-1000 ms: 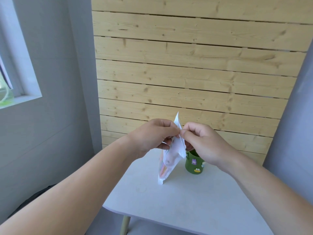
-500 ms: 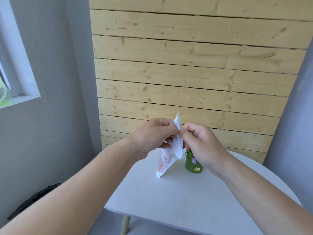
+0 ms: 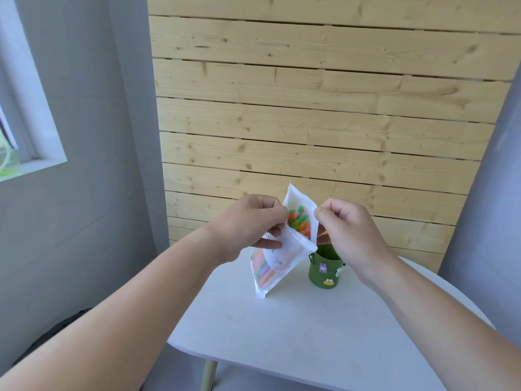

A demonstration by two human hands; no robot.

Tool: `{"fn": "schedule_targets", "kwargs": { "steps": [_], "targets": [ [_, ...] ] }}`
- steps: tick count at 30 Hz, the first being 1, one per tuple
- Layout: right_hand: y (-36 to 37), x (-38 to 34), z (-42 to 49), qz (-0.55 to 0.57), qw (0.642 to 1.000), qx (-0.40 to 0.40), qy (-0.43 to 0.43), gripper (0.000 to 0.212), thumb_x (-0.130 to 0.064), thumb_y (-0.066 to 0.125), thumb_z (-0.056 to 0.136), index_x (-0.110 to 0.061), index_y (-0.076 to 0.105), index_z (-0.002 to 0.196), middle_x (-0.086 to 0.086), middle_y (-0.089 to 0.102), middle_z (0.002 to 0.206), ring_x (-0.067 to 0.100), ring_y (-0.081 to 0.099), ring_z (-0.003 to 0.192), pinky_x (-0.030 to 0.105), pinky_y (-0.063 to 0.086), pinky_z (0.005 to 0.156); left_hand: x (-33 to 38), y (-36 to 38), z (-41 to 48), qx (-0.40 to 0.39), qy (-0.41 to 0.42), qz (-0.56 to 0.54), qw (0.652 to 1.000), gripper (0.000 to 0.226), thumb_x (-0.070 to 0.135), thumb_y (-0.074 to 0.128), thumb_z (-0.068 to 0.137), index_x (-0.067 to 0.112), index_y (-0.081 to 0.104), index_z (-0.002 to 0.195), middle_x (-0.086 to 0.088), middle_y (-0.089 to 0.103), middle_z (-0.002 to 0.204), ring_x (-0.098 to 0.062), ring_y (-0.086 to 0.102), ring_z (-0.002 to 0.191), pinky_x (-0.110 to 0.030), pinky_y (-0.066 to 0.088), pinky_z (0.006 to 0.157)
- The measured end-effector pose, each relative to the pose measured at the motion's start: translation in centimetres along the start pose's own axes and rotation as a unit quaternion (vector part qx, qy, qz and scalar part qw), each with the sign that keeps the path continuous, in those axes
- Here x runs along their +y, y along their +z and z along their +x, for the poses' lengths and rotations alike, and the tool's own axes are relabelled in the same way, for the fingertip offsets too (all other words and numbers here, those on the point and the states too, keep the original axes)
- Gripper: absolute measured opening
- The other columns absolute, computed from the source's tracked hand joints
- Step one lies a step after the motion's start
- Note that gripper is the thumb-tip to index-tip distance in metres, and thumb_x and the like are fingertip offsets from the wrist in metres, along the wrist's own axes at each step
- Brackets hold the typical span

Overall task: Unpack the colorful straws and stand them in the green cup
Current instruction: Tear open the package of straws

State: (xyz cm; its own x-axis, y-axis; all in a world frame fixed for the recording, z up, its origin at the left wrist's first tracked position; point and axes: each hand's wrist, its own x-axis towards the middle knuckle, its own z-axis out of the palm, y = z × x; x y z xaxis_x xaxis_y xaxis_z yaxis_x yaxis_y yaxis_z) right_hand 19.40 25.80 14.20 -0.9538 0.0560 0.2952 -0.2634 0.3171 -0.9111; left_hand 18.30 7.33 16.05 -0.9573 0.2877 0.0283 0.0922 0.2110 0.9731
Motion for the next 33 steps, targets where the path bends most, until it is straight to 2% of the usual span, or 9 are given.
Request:
{"fn": "schedule_targets", "kwargs": {
  "steps": [5, 11, 14, 17, 21, 24, 28, 31, 33],
  "targets": [
    [0.1, -0.6, -0.2, -0.037, 0.998, 0.028, -0.041, 0.028, -0.031, 0.066, 0.093, -0.007, 0.058, 0.083, -0.004, 0.060, 0.066, 0.018, 0.057, 0.060, 0.042, 0.057, 0.063, 0.5, 0.6, 0.2, -0.009, 0.002, 0.027, 1.000, 0.035, 0.009, 0.059, 0.094, 0.017, 0.054, 0.060, -0.007, 0.055, 0.080, -0.009, 0.054, 0.066, -0.034, 0.065, 0.079],
    [-0.4, -0.6, 0.1, -0.034, 0.998, 0.050, -0.026, 0.020, -0.018, 0.058, 0.100, -0.002, 0.058, 0.086, 0.011, 0.062, 0.077, 0.006, 0.063, 0.050, 0.024, 0.054, 0.046, 0.4, 1.0, 0.4, 0.030, -0.014, 0.020, 0.999, 0.031, 0.009, 0.060, 0.091, 0.015, 0.053, 0.061, -0.005, 0.054, 0.076, -0.014, 0.052, 0.068, -0.042, 0.067, 0.082],
    [-0.7, 0.1, 0.5, 0.003, 0.998, 0.068, -0.004, 0.017, -0.016, 0.057, 0.100, -0.006, 0.055, 0.086, 0.022, 0.065, 0.090, 0.013, 0.069, 0.057, 0.034, 0.060, 0.050, 0.3, 1.0, 0.5, 0.066, -0.027, -0.001, 0.997, 0.026, 0.009, 0.060, 0.090, 0.014, 0.053, 0.065, -0.002, 0.053, 0.072, -0.013, 0.052, 0.064, -0.045, 0.066, 0.082],
    [-0.6, 0.5, 0.6, 0.019, 0.998, 0.064, -0.013, 0.017, -0.016, 0.056, 0.101, -0.006, 0.054, 0.087, 0.018, 0.069, 0.084, 0.023, 0.071, 0.062, 0.039, 0.061, 0.051, 0.2, 1.8, 0.3, 0.055, -0.058, -0.013, 0.997, 0.022, 0.019, 0.062, 0.094, 0.012, 0.058, 0.074, -0.004, 0.056, 0.074, -0.015, 0.056, 0.063, -0.047, 0.067, 0.080],
    [-0.5, 0.9, 0.9, 0.012, 0.996, 0.076, -0.044, 0.017, -0.020, 0.055, 0.102, -0.012, 0.055, 0.086, 0.011, 0.066, 0.074, 0.017, 0.062, 0.058, 0.031, 0.053, 0.050, -0.7, 2.2, 0.3, 0.001, -0.190, -0.074, 0.979, 0.071, 0.073, 0.047, 0.096, 0.003, 0.062, 0.094, -0.013, 0.063, 0.078, -0.030, 0.067, 0.069, -0.049, 0.064, 0.072],
    [-0.6, 1.1, 1.1, -0.005, 0.994, 0.072, -0.087, 0.020, -0.022, 0.057, 0.100, -0.020, 0.056, 0.081, 0.007, 0.063, 0.070, 0.017, 0.052, 0.063, 0.036, 0.045, 0.063, -2.1, 2.0, 0.4, -0.044, -0.260, -0.147, 0.953, 0.098, 0.090, 0.037, 0.086, 0.001, 0.062, 0.118, -0.026, 0.071, 0.106, -0.041, 0.077, 0.087, -0.059, 0.063, 0.080],
    [-0.2, 1.0, 0.6, -0.018, 0.993, 0.021, -0.118, 0.018, -0.022, 0.057, 0.101, -0.019, 0.057, 0.084, -0.003, 0.064, 0.069, 0.018, 0.053, 0.063, 0.047, 0.047, 0.059, -3.1, 2.2, 0.9, -0.064, -0.271, -0.315, 0.908, 0.101, 0.089, 0.039, 0.087, -0.004, 0.069, 0.114, -0.033, 0.074, 0.108, -0.051, 0.074, 0.103, -0.064, 0.056, 0.093],
    [0.2, 1.4, 0.6, 0.014, 0.991, -0.045, -0.125, 0.016, -0.013, 0.058, 0.101, -0.012, 0.058, 0.085, -0.020, 0.074, 0.081, 0.002, 0.066, 0.076, 0.021, 0.049, 0.071, -3.2, 2.4, 2.0, -0.048, -0.250, -0.405, 0.878, 0.091, 0.081, 0.045, 0.092, 0.000, 0.068, 0.126, -0.030, 0.076, 0.110, -0.048, 0.077, 0.091, -0.062, 0.060, 0.086],
    [0.3, 2.1, 0.8, 0.042, 0.990, -0.083, -0.110, 0.014, -0.011, 0.057, 0.100, -0.010, 0.059, 0.086, -0.016, 0.078, 0.101, 0.004, 0.071, 0.096, 0.018, 0.053, 0.079, -3.4, 2.6, 3.0, -0.010, -0.239, -0.429, 0.871, 0.079, 0.074, 0.053, 0.094, 0.004, 0.069, 0.127, -0.026, 0.077, 0.109, -0.043, 0.078, 0.089, -0.060, 0.063, 0.076]
  ]
}}
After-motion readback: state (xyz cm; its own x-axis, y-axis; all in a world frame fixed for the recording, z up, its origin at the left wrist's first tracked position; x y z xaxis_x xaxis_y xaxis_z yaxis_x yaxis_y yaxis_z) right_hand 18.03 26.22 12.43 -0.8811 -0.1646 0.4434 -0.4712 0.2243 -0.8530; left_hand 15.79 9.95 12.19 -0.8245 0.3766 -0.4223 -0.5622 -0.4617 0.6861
